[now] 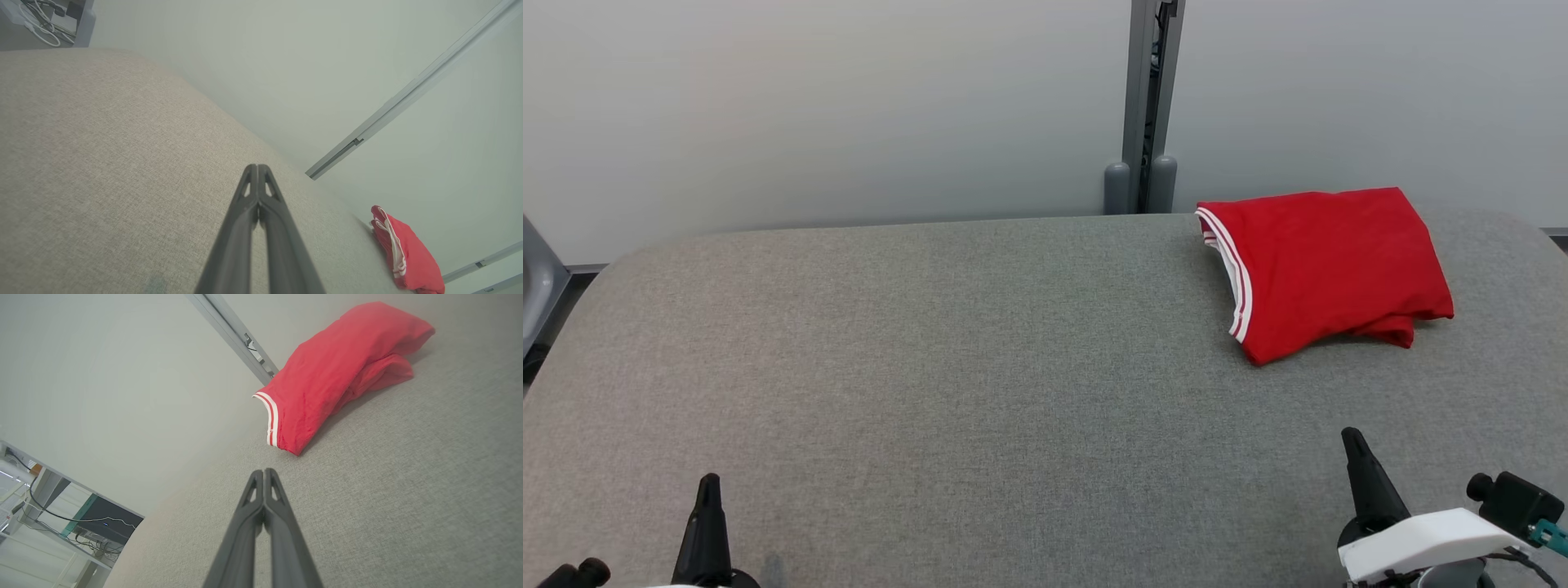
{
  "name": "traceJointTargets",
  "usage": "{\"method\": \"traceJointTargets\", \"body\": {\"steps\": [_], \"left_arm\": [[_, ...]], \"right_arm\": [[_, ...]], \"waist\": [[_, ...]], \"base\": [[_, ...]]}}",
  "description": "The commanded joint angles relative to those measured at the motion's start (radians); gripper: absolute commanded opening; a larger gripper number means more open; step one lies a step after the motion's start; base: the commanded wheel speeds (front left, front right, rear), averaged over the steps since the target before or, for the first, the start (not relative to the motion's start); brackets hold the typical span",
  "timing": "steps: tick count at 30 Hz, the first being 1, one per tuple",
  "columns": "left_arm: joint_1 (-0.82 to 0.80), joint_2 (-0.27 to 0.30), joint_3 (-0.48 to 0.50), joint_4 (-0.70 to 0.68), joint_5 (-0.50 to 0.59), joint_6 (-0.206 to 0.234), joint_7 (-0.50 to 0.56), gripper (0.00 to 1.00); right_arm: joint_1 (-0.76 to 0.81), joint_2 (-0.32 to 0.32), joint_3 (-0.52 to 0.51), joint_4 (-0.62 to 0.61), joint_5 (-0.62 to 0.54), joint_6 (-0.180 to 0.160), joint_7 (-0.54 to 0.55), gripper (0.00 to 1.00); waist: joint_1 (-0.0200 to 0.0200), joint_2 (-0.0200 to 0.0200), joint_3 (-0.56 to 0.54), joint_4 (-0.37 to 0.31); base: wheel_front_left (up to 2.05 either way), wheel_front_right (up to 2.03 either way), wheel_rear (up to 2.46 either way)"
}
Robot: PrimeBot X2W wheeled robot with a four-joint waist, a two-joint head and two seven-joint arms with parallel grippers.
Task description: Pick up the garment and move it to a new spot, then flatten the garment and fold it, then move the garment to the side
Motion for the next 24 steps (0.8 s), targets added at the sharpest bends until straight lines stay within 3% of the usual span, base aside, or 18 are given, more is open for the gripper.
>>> {"method": "traceJointTargets", "body": {"steps": [1,24], "left_arm": [[-0.038,0.008,0.011,-0.018,-0.024,-0.001,0.005,0.0],[-0.073,0.005,0.071,-0.029,-0.29,-0.001,0.086,0.0]], "right_arm": [[-0.033,-0.004,-0.001,-0.01,0.027,0.0,0.004,0.0],[-0.12,0.003,0.014,0.031,0.3,0.0,0.069,0.0]], "waist": [[0.0,-0.0001,0.0,0.0],[0.0,-0.0001,0.011,0.007]], "base": [[0.0,0.0,0.0],[0.0,0.0,0.0]]}}
